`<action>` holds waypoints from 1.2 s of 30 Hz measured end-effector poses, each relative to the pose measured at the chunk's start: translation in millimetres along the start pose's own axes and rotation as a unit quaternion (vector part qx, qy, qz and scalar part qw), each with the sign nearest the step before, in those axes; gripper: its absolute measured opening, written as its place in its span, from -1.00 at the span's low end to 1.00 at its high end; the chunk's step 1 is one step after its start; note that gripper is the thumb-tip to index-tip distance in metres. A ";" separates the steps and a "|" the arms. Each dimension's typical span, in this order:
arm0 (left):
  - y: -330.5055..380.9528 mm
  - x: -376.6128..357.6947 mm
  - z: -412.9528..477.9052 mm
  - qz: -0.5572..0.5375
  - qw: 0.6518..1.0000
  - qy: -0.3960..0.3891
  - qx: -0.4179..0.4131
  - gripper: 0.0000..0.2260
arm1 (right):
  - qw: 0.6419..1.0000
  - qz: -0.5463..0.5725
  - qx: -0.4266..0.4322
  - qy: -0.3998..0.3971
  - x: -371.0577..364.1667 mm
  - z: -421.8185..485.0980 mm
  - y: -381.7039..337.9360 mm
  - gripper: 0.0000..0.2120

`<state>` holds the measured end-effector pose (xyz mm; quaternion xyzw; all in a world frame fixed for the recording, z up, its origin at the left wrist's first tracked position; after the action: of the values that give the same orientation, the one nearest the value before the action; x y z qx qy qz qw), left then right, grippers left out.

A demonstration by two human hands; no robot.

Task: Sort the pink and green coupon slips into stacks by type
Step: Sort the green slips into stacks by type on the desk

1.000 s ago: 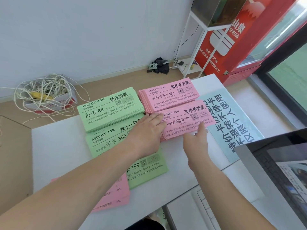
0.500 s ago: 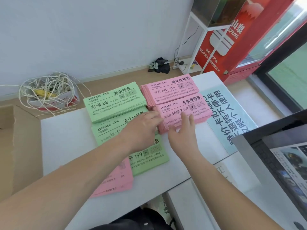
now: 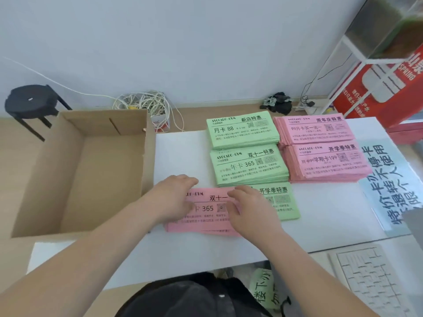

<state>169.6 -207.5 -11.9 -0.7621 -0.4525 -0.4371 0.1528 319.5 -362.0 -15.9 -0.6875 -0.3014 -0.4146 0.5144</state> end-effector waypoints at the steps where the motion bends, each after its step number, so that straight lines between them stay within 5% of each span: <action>1: -1.0 -5.4 2.0 0.014 1.000 -0.006 0.002 -0.41 | 0.999 -0.025 0.001 -0.025 -7.5 0.9 -1.3 -0.72; 8: 8.4 -20.6 20.8 0.090 0.996 0.008 0.022 -0.30 | 0.994 -0.054 -0.010 -0.099 -28.6 -4.4 -2.9 -0.72; 15: 13.5 -11.7 22.7 0.109 0.992 -0.023 0.053 -0.40 | 0.998 0.058 -0.018 0.000 -35.7 -12.6 8.6 -0.71; 21: 13.6 -8.5 -3.3 0.035 0.997 -0.013 0.064 -0.63 | 0.965 0.216 -0.062 0.136 -17.5 -24.3 11.9 -0.45; 24: 14.4 0.9 -36.4 0.005 0.998 -0.015 0.065 -0.71 | 0.950 0.281 -0.085 0.109 -5.4 -32.5 13.3 -0.47; 27: 14.4 3.8 -66.7 -0.012 0.999 0.018 0.049 -0.73 | 0.958 0.270 -0.057 0.078 7.3 -43.7 12.8 -0.80; 33: 25.4 -29.9 -103.8 0.022 0.984 0.177 0.005 -0.86 | 0.955 0.267 -0.010 0.126 7.3 -80.0 23.3 -0.73; 36: 21.1 -58.9 -106.1 0.002 0.981 0.194 -0.023 -0.79 | 0.952 0.272 -0.011 0.142 -7.3 -91.3 32.6 -0.63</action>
<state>118.7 -318.3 4.8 -0.6673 -0.4024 -0.5865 0.2209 319.7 -458.8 -25.6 -0.6827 -0.0218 -0.3555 0.6381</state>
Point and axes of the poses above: each hand's wrist, its own z-axis towards the middle knuckle, its own x-axis out of the back of the hand, y = z × x, the point moved 3 cm from there along z, towards the middle knuckle, and after that the axes turned 14 degrees about x, right-handed, at the moved point
